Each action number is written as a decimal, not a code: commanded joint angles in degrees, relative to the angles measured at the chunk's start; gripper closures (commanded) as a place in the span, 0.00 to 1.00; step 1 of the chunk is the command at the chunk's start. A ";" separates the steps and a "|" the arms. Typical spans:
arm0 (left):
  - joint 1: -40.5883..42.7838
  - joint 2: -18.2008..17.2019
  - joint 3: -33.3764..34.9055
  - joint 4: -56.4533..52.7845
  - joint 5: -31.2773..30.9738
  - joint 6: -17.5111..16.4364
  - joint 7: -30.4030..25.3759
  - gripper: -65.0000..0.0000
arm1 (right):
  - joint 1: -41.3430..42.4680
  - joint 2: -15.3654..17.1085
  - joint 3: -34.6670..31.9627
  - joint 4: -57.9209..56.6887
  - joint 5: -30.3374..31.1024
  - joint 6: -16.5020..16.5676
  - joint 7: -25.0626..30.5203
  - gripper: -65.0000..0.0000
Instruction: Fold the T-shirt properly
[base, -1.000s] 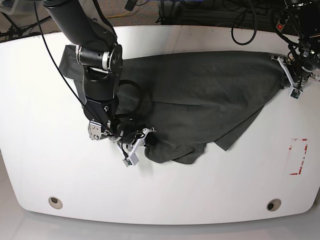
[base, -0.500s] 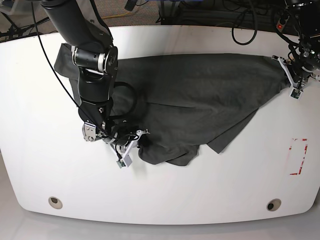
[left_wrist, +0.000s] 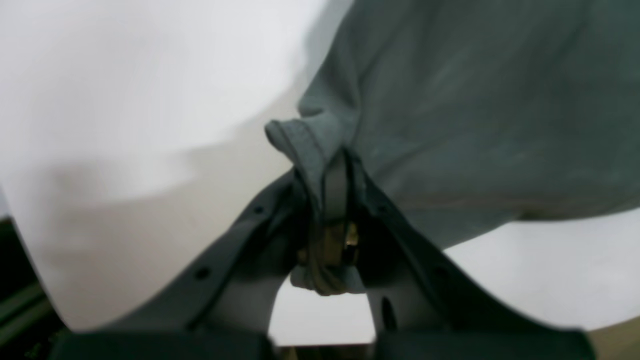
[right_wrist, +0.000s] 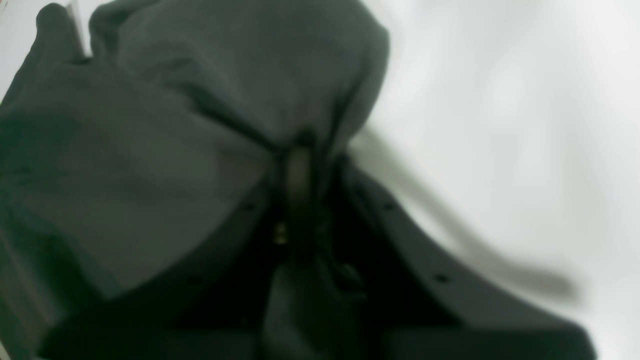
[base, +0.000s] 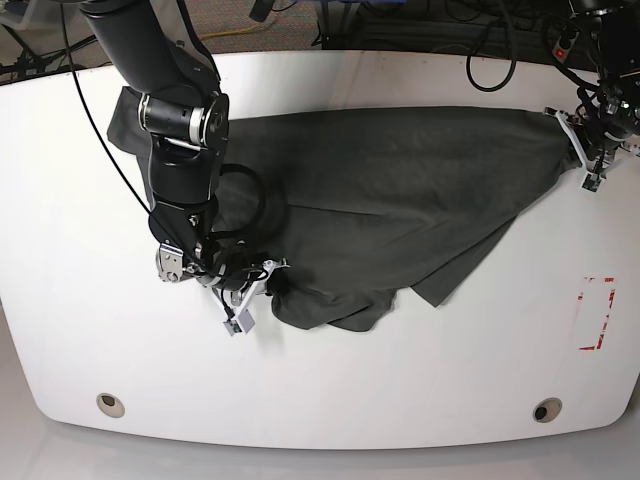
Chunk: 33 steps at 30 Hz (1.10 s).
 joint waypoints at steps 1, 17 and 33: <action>-0.77 -1.24 -0.46 0.68 -0.19 0.20 -0.79 0.99 | 2.07 1.40 -0.11 0.78 0.60 0.32 0.89 1.00; -10.79 0.26 1.29 10.17 -0.19 0.20 -0.35 0.99 | 1.02 2.55 -0.28 31.55 0.34 0.32 -15.37 1.00; -37.08 0.34 5.51 11.23 -0.19 7.41 -0.35 0.99 | 18.51 11.51 -9.78 38.32 0.51 0.32 -19.07 1.00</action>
